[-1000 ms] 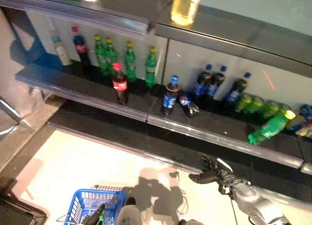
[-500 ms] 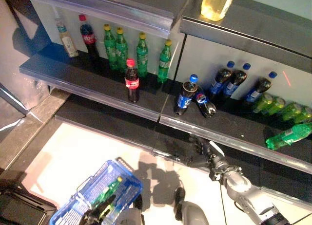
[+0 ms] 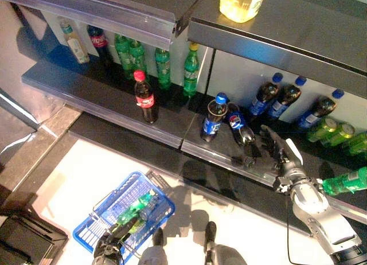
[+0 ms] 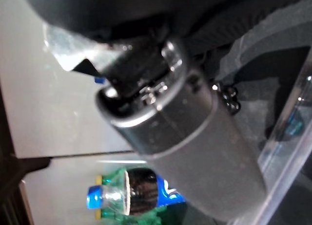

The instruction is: Pick up the drink and place into the basket.

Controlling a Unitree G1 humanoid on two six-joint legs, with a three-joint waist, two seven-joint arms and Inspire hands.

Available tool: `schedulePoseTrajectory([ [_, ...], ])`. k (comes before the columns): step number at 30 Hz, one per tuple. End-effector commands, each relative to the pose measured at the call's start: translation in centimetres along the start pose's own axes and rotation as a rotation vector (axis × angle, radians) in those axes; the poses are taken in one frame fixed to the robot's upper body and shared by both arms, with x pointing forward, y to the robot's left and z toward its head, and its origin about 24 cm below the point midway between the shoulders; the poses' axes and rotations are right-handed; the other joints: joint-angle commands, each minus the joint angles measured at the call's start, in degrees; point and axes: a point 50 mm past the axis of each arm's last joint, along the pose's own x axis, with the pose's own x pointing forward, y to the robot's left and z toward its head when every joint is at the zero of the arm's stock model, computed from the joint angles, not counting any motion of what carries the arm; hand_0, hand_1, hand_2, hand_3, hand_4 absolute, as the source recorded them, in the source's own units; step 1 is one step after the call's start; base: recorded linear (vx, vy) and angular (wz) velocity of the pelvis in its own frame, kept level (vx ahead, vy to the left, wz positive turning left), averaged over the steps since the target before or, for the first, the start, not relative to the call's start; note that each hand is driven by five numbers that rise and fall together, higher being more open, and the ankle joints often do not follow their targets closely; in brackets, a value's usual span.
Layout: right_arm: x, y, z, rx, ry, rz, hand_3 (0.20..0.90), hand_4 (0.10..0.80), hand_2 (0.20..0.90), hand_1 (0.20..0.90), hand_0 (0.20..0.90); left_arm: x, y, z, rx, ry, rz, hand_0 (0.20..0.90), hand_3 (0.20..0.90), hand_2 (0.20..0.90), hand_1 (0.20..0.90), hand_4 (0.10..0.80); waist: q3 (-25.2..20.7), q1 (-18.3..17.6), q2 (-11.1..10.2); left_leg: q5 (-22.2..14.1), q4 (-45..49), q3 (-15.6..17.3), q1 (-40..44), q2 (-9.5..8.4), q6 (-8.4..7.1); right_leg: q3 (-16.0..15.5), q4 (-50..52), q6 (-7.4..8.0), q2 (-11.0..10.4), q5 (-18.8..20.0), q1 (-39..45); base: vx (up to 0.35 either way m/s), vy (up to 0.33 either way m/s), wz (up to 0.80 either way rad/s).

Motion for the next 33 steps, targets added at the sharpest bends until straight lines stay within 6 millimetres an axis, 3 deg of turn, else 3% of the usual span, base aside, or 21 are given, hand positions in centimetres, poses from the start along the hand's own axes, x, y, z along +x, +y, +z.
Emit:
schedulePoseTrajectory([
  [1,-0.6,-1.2,5.7,-0.017,-0.312,-0.107,0.900,0.800,0.900,0.900,0.900,-0.5,-0.4,0.7,-0.019,-0.075,-0.078,0.300,0.200,0.300,0.300,0.100,-3.11,0.19,-1.02,-6.38,7.71,3.45,-0.56,-2.07,1.61,-0.41,6.17,4.86,-2.49,-4.21,-0.42,0.027,0.032,0.00],
  [7,0.0,-1.2,6.6,0.024,-0.340,-0.162,0.900,0.800,0.900,0.900,0.900,-0.3,-1.3,1.5,-0.011,-0.086,-0.115,0.300,0.200,0.300,0.300,0.100,-1.42,0.81,-0.84,-7.59,9.76,3.74,-1.06,-2.41,2.35,-0.29,6.81,5.28,-3.45,-4.04,-0.55,0.005,0.014,-0.03],
  [11,1.5,-1.2,8.3,0.047,-0.377,-0.243,0.900,0.800,0.900,0.900,0.900,0.2,-2.9,2.5,0.006,-0.095,-0.150,0.300,0.200,0.300,0.300,0.100,1.56,1.84,-1.18,-8.13,12.35,3.23,-4.01,-2.15,2.63,-0.76,7.59,5.11,-3.83,-3.92,-2.07,-0.112,-0.046,0.10],
  [22,4.7,-2.3,11.8,0.107,-0.397,-0.504,0.900,0.800,0.900,0.900,0.900,0.5,-5.1,3.8,0.039,-0.126,-0.202,0.300,0.200,0.300,0.300,0.100,8.01,4.34,-0.41,-8.63,17.23,0.82,-9.69,-2.25,3.15,-1.65,8.72,3.92,-4.12,-3.87,-4.15,-0.026,-0.032,0.08],
  [26,5.5,-3.1,14.1,0.098,-0.437,-0.592,0.900,0.800,0.900,0.900,0.900,0.5,-6.5,4.8,0.027,-0.156,-0.254,0.300,0.200,0.300,0.300,0.100,10.85,5.09,0.32,-8.77,19.45,-0.17,-12.82,-2.16,3.16,-1.65,9.77,3.27,-3.85,-4.04,-6.22,-0.044,-0.023,0.11],
  [33,6.1,-3.8,15.6,0.071,-0.441,-0.631,0.900,0.800,0.900,0.900,0.900,0.2,-7.7,5.2,0.006,-0.186,-0.321,0.300,0.200,0.300,0.300,0.100,12.73,5.52,0.70,-8.20,19.95,-0.77,-14.92,-2.31,3.21,-1.46,10.48,2.71,-3.40,-4.18,-8.06,-0.007,-0.002,0.01],
])
